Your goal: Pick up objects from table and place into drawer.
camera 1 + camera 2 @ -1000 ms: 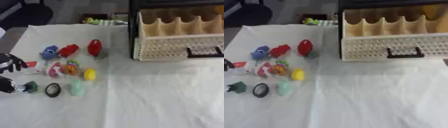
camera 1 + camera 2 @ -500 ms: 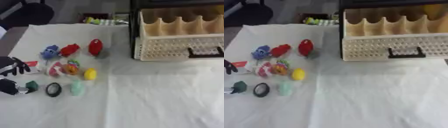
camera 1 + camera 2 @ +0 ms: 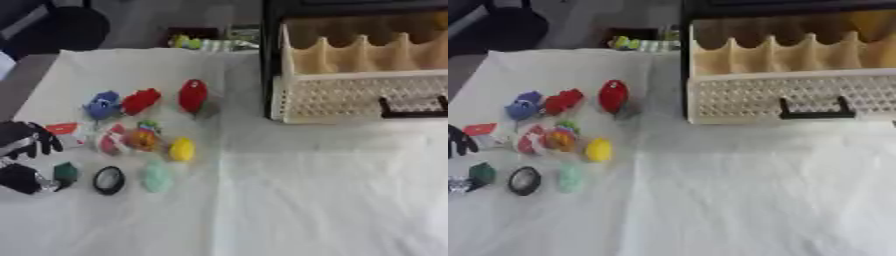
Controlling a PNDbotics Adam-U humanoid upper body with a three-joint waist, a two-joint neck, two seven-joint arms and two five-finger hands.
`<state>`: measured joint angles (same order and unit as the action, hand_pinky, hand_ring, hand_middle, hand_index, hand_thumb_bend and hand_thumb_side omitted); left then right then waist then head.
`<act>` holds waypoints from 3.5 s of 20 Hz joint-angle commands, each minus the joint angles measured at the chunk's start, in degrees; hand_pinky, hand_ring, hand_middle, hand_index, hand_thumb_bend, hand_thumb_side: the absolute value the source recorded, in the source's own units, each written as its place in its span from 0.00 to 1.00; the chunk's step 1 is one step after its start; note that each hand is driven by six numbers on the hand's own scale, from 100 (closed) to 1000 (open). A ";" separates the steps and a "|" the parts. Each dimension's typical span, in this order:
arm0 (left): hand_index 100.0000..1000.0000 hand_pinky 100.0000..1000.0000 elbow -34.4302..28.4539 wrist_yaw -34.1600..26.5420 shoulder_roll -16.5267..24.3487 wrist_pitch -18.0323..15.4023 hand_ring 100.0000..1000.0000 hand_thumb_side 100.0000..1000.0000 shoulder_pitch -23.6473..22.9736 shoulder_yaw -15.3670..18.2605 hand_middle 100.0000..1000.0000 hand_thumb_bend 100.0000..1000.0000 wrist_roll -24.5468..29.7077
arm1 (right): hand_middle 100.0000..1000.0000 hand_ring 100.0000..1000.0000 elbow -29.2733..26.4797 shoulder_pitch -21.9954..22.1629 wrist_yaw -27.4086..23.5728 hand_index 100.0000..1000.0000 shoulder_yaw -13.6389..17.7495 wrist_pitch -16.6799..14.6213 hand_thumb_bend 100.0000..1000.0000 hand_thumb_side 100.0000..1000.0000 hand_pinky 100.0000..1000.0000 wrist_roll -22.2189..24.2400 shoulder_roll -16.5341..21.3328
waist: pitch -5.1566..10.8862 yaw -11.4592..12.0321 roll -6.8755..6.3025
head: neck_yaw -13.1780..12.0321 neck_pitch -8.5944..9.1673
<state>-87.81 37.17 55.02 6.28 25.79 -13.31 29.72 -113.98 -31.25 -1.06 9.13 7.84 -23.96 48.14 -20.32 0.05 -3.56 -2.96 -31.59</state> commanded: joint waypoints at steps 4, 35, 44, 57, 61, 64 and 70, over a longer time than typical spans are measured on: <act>0.74 0.45 1.13 0.61 0.63 -0.85 0.56 0.42 1.26 0.27 0.58 0.38 -0.73 | 0.29 0.31 -0.61 -0.46 -0.43 0.71 0.84 0.29 0.36 1.00 0.31 -0.14 0.71 | 0.73 -0.23 0.26 | -0.43 0.88; 0.67 0.39 6.13 1.55 -1.38 -2.33 0.51 0.34 2.28 0.80 0.51 0.22 -1.14 | 0.29 0.30 -0.61 -0.17 -0.77 0.70 1.13 1.04 0.36 1.00 0.31 -0.11 -0.88 | 0.14 -0.71 0.47 | -1.06 1.43; 0.62 0.36 6.49 1.60 -1.63 -2.25 0.48 0.32 2.27 0.56 0.47 0.20 -2.24 | 0.29 0.30 -0.61 0.06 -0.74 0.70 1.43 1.24 0.37 1.00 0.31 -0.38 -1.27 | -0.04 -0.91 0.53 | -1.19 1.55; 0.55 0.33 5.67 0.01 -1.44 -1.96 0.45 0.24 2.05 0.85 0.43 0.08 -2.97 | 0.28 0.30 -0.61 0.38 -0.51 0.70 1.46 2.15 0.38 1.00 0.31 0.04 -1.76 | 0.23 -0.88 0.49 | -1.15 1.77; 0.53 0.32 5.57 -0.36 -1.39 -1.63 0.44 0.22 2.02 0.87 0.42 0.05 -3.06 | 0.28 0.30 -0.61 0.43 -0.49 0.70 1.47 2.32 0.38 1.00 0.31 0.09 -1.91 | 0.33 -0.94 0.47 | -1.20 1.74; 0.51 0.31 5.28 -0.66 -1.20 -1.39 0.43 0.21 1.99 1.01 0.40 0.01 -3.20 | 0.28 0.30 -0.61 0.49 -0.45 0.70 1.50 2.48 0.38 1.00 0.31 0.09 -1.98 | 0.45 -0.91 0.45 | -1.21 1.67; 0.49 0.30 3.97 -1.84 -0.50 -0.57 0.42 0.19 1.79 1.69 0.39 0.00 -3.29 | 0.28 0.30 -0.61 0.54 -0.43 0.70 1.57 2.62 0.37 1.00 0.31 -0.03 -2.01 | 0.79 -0.82 0.29 | -1.11 1.57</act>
<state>-82.86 35.71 51.93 5.38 27.21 -12.77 26.52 -113.98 -30.23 -1.58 9.85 10.37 -23.95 45.10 -20.97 -0.83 -3.37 -3.96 -30.40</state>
